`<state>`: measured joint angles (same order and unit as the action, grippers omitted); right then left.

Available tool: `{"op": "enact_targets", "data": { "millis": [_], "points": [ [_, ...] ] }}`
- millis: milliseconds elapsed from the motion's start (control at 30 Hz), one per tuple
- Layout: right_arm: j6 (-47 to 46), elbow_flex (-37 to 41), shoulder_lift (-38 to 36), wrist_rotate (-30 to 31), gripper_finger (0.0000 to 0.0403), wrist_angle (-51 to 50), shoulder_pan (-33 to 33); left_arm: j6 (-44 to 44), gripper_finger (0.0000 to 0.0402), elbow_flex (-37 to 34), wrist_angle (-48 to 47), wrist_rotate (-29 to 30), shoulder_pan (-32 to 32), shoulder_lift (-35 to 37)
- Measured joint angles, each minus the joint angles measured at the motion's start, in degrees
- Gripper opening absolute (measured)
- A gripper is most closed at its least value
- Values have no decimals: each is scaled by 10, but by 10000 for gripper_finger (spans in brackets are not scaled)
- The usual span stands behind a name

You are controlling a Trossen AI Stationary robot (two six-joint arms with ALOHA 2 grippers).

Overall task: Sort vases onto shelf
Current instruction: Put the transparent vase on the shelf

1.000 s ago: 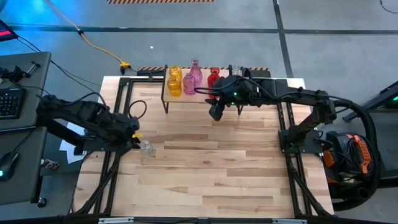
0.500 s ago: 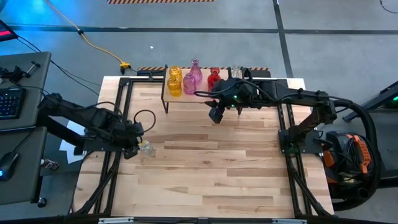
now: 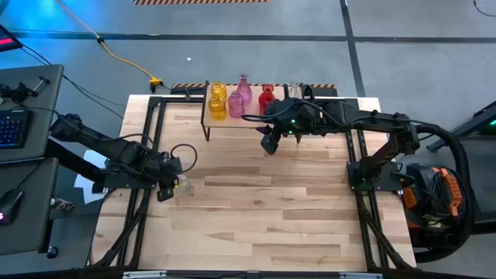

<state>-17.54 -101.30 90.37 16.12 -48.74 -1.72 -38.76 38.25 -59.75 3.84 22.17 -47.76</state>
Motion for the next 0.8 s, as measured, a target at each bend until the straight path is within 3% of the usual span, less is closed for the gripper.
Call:
{"op": "enact_targets", "data": {
  "millis": [800],
  "points": [
    [0, 0, 0, 0, 140, -23, 0, 11, 145, 8, 16, 20, 24, -3]
  ]
}}
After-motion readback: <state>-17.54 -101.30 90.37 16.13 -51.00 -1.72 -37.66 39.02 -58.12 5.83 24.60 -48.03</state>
